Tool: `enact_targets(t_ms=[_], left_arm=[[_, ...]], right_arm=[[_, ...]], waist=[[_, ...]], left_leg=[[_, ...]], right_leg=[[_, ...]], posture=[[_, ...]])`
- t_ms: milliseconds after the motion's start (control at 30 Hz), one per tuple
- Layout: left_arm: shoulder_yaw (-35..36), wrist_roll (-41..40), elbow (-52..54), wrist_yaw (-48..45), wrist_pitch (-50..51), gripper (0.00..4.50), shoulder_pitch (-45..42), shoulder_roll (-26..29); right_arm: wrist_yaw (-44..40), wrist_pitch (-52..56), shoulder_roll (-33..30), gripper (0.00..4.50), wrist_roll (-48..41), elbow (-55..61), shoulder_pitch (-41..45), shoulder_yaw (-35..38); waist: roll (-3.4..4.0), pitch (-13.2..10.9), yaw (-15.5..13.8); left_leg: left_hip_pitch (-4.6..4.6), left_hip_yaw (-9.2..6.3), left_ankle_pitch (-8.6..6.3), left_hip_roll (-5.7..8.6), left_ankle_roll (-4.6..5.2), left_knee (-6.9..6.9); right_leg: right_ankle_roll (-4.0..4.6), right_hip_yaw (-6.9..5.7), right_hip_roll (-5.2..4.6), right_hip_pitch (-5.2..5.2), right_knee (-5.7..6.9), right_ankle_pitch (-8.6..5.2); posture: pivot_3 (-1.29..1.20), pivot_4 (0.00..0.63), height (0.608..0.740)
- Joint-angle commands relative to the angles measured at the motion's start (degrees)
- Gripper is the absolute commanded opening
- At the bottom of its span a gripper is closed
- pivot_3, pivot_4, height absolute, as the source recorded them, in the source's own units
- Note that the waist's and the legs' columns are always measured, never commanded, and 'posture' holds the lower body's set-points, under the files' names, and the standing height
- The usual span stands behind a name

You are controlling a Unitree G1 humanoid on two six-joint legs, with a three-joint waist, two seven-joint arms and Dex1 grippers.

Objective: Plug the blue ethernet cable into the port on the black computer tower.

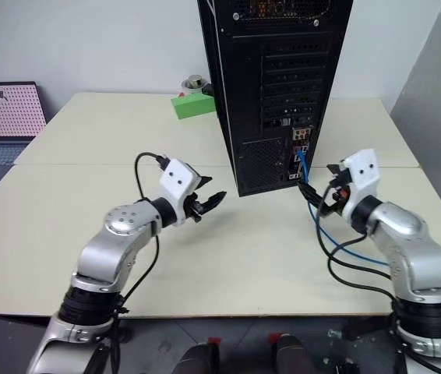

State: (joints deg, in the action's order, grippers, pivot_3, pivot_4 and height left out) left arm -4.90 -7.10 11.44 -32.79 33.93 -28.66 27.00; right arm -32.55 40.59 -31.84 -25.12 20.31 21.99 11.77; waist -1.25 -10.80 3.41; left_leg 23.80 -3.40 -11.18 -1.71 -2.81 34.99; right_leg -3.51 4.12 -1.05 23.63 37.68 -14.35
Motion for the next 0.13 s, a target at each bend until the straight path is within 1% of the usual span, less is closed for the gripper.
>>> enact_targets(t_ms=[33,133], left_arm=[[3.2,-2.6,2.2,-4.0,-2.6,2.73,0.8,3.4],[4.3,-4.7,2.5,-7.1,-2.6,2.73,2.1,5.6]], right_arm=[[-3.7,-0.1,-3.3,4.49,-4.6,3.2,-0.9,4.4],[-3.9,-0.6,-4.6,4.49,-5.2,2.3,-1.0,5.1]], waist=[[0.00,0.0,0.0],[0.00,0.0,0.0]], left_leg=[[0.00,0.00,0.00,0.00,0.00,0.00],[-0.01,0.01,0.00,0.00,0.00,0.01]], right_leg=[[0.00,-0.01,0.00,0.00,0.00,0.00],[0.00,0.00,0.00,0.00,0.00,0.00]], posture=[[0.00,0.150,0.740],[0.00,0.150,0.740]])
